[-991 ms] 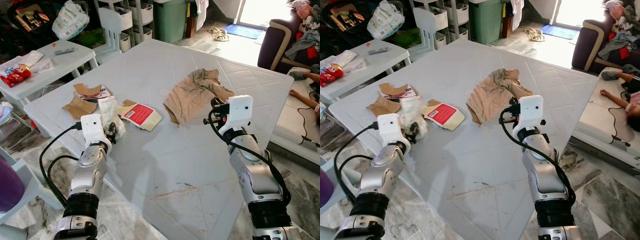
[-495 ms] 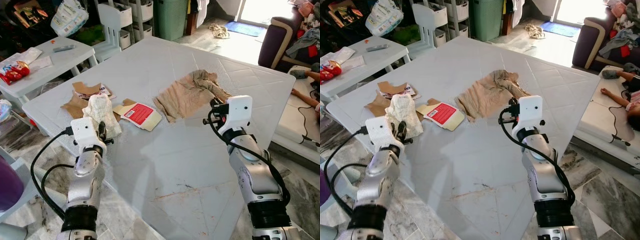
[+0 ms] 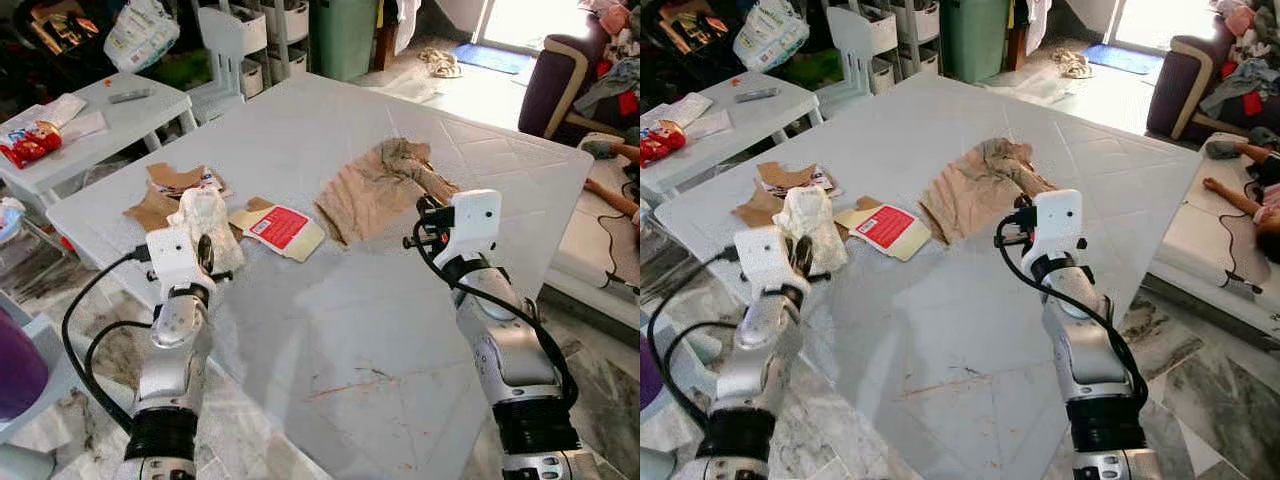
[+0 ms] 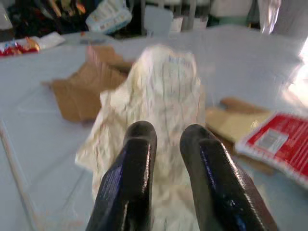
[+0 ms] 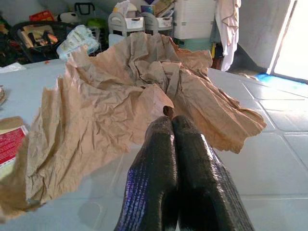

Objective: Picking trash to rubbish bin

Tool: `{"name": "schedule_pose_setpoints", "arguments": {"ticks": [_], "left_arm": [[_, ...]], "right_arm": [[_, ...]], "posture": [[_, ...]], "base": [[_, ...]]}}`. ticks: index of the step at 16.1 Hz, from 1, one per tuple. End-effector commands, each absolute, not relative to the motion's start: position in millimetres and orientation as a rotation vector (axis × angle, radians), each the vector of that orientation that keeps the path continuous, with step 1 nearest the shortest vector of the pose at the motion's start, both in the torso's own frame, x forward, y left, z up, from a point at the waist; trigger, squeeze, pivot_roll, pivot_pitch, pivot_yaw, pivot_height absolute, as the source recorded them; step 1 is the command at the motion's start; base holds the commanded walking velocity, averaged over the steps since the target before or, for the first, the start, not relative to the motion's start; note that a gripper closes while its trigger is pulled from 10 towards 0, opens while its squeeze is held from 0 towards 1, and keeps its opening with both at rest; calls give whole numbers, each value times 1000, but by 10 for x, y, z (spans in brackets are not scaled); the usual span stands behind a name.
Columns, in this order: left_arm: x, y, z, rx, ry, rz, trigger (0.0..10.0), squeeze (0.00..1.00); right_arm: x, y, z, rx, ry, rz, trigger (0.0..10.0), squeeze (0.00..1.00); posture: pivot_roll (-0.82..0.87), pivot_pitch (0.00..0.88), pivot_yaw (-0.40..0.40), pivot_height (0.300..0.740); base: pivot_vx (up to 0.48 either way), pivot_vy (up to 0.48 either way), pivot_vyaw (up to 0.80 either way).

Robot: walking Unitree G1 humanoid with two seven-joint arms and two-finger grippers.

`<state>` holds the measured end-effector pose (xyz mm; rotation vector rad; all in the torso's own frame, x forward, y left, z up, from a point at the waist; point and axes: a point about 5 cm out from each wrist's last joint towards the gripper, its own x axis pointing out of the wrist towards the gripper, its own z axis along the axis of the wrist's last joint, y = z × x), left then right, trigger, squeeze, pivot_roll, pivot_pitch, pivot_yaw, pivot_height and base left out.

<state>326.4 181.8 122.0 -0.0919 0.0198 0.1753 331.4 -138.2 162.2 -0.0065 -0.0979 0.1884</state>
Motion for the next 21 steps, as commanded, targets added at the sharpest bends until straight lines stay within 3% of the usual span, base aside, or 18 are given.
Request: {"name": "schedule_pose_setpoints", "arguments": {"ticks": [1,10,21], "left_arm": [[3316,1810,1337,-120,-18,175,10000,1000],[3427,2083,1322,-185,102,335,10000,1000],[3616,2056,1211,-142,215,269,10000,1000]], "right_arm": [[3337,-1341,1679,-13,-117,201,0,0],[3323,-1342,1669,-15,-118,202,0,0],[3285,-1364,1679,-32,-120,199,0,0]], "posture": [[64,57,-4,740],[58,60,-4,740],[34,75,-2,740]], "base": [[0,0,0],[0,0,0],[0,0,0]]}}
